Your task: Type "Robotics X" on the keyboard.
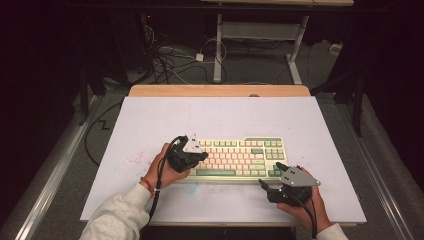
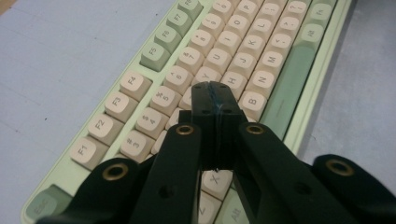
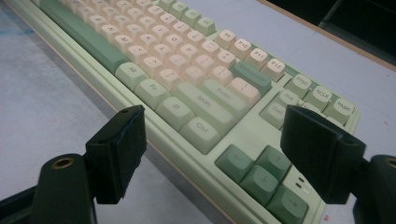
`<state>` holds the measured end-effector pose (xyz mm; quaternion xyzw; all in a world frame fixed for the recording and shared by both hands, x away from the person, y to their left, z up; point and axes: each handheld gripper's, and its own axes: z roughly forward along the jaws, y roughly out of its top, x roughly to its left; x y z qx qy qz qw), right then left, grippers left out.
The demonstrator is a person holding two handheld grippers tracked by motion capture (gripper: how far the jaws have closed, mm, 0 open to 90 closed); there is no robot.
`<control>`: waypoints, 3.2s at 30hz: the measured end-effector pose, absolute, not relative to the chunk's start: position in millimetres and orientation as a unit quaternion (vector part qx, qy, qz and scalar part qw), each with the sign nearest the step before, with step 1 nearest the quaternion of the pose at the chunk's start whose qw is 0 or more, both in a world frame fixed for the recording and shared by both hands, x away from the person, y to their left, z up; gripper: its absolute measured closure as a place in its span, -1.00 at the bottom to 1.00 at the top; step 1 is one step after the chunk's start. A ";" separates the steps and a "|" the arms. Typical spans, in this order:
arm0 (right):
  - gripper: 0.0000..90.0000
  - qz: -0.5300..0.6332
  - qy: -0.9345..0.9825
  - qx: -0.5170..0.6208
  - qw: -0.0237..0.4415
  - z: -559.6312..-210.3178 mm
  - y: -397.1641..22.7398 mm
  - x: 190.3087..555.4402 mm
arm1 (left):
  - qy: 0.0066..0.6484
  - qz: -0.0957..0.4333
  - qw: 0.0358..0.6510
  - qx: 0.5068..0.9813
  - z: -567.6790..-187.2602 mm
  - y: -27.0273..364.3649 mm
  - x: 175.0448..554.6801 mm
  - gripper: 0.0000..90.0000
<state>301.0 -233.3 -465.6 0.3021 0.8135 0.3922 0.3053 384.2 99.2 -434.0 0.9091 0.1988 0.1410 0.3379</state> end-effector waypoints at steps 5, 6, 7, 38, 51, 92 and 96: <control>-0.48 0.390 0.816 0.298 0.306 -466.3 -232.5 300.3 | 0.196 0.134 0.327 0.915 -435.5 86.0 393.2 0.96; -0.48 0.391 0.815 0.299 0.305 -466.3 -232.4 300.3 | 0.195 0.135 0.323 0.916 -436.4 83.1 394.8 0.96; -0.48 0.391 0.815 0.299 0.304 -466.5 -232.4 300.5 | 0.194 0.134 0.319 0.918 -437.0 80.9 396.5 0.96; -0.48 0.383 0.823 0.290 0.302 -468.3 -230.0 300.3 | 0.199 0.139 0.300 0.923 -441.6 72.0 410.3 0.95; -0.47 0.382 0.825 0.290 0.300 -468.9 -229.7 300.2 | 0.191 0.167 0.343 0.904 -427.8 85.5 396.1 0.71; -0.47 0.382 0.825 0.290 0.298 -468.5 -229.2 300.4 | 0.199 0.275 0.392 0.855 -430.5 135.1 346.7 -0.56; -0.47 0.381 0.822 0.295 0.303 -467.1 -229.2 300.8 | 0.199 0.277 0.387 0.857 -432.9 140.1 340.4 -0.57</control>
